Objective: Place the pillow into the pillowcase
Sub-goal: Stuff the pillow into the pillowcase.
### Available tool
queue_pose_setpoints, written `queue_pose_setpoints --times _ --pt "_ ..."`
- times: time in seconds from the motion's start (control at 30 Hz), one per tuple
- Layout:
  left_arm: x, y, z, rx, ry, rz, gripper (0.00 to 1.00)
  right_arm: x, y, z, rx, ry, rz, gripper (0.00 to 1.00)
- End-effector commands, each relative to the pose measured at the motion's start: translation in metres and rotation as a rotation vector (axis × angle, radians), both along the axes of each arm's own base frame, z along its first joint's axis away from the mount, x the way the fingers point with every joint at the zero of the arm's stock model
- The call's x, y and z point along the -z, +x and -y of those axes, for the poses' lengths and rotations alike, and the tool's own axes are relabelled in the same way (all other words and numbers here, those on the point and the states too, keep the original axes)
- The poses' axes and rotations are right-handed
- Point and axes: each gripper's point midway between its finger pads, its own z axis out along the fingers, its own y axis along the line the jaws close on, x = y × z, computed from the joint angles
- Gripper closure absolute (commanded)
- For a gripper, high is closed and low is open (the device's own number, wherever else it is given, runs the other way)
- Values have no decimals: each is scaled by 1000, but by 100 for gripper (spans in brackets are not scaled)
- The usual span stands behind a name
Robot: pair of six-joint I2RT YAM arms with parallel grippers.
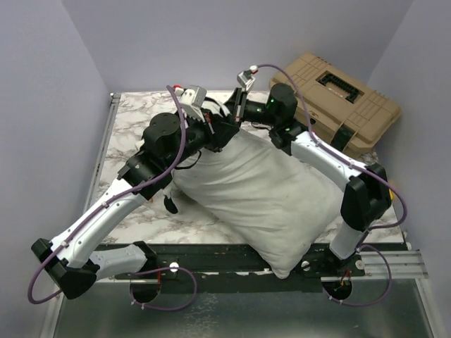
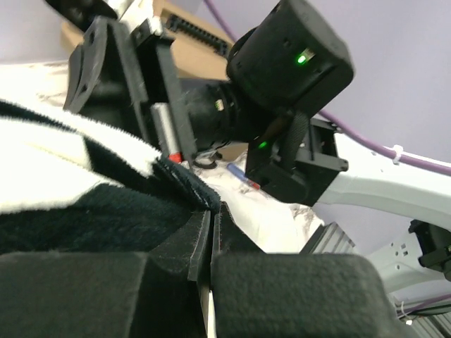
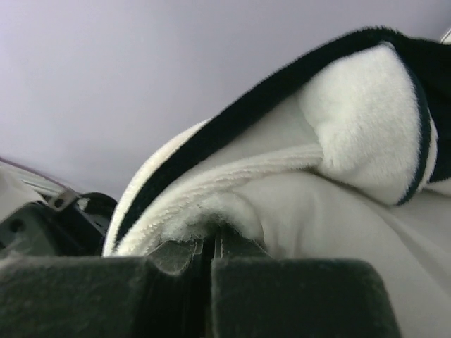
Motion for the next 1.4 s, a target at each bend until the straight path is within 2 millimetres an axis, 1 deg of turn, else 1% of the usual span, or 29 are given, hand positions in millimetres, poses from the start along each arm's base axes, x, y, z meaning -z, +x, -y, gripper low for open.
queue_pose_setpoints --times 0.0,0.07,0.1,0.17,0.27,0.3,0.37,0.43,0.5,0.53,0.57,0.63,0.67,0.7,0.73,0.8,0.87,0.97,1.0,1.07,1.17,1.23,1.3,1.37 --pt "-34 -28 41 213 -123 71 100 -54 17 20 169 -19 150 100" --pt "-26 -29 51 240 -139 57 100 -39 19 16 155 -30 128 100" --pt "-24 -29 54 247 -151 55 100 -27 21 15 155 -25 109 100" --pt "-11 -28 56 243 -168 44 100 1 25 12 155 -17 52 100" --pt "24 -26 50 204 -136 9 100 42 28 5 122 2 -23 100" --pt "38 -26 45 185 -119 -5 100 59 31 3 116 8 -59 100" --pt "60 -31 29 138 -98 -13 100 81 35 -1 97 29 -113 100" --pt "84 -34 12 83 -71 -23 100 98 40 -7 76 22 -140 100" --pt "110 -39 -7 23 -56 -57 100 109 42 -13 53 2 -149 99" --pt "128 -43 -15 3 -45 -79 100 112 40 -16 39 -9 -147 96" --pt "137 -46 -22 -14 -43 -87 100 115 37 -19 24 -28 -147 93" --pt "146 -48 -39 -72 -62 -94 100 125 28 -25 3 -86 -145 83" --pt "147 -48 -47 -110 -82 -95 100 130 21 -27 -7 -120 -139 76" --pt "143 -48 -56 -146 -107 -85 100 134 15 -28 -15 -153 -129 68" --pt "137 -47 -63 -178 -133 -70 100 138 8 -28 -15 -192 -112 62" --pt "121 -46 -77 -230 -181 -35 100 141 -2 -23 1 -269 -63 46" --pt "109 -46 -83 -252 -193 -10 100 140 -6 -12 44 -354 -12 29" --pt "107 -49 -81 -232 -155 -7 100 126 -3 12 148 -465 79 12" --pt "106 -49 -80 -225 -146 -6 100 121 -4 20 173 -496 103 9" --pt "107 -49 -79 -224 -130 -18 100 110 -6 30 194 -528 150 7" --pt "99 -46 -83 -245 -135 -5 100 107 -6 44 224 -598 205 6" --pt "91 -43 -88 -278 -142 11 100 107 -7 46 222 -606 236 6" --pt "82 -41 -93 -306 -155 23 100 110 -7 45 202 -610 250 8" --pt "70 -39 -96 -320 -173 37 100 115 -10 41 168 -603 257 16"
